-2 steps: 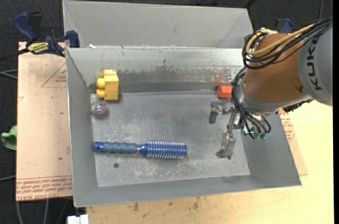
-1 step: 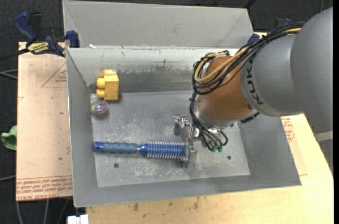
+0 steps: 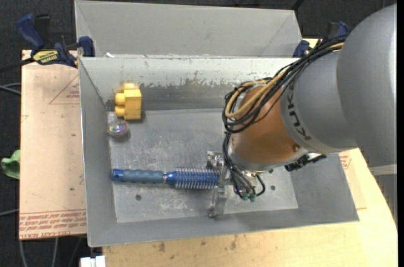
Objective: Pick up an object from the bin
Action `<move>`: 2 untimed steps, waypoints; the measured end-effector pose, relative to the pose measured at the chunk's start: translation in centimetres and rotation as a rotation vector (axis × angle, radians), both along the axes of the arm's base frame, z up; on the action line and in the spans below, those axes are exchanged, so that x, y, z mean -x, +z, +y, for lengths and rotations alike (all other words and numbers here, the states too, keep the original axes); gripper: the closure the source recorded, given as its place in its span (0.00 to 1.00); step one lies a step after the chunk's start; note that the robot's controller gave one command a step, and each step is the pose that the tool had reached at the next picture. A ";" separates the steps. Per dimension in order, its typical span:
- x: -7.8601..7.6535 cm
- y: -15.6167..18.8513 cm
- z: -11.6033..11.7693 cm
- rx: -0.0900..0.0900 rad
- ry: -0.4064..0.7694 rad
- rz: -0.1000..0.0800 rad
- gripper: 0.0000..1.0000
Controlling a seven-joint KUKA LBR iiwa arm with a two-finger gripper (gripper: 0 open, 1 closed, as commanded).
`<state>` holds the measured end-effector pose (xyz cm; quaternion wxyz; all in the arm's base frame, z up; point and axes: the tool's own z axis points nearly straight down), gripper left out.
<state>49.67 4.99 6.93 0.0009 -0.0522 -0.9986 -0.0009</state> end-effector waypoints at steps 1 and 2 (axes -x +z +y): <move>0.0 0.0 -0.1 0.001 0.000 0.000 1.00; -2.7 16.2 -1.9 0.002 -0.037 -0.010 1.00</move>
Offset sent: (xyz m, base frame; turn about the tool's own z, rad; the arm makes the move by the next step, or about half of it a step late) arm 0.0000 0.0000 0.0000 0.0000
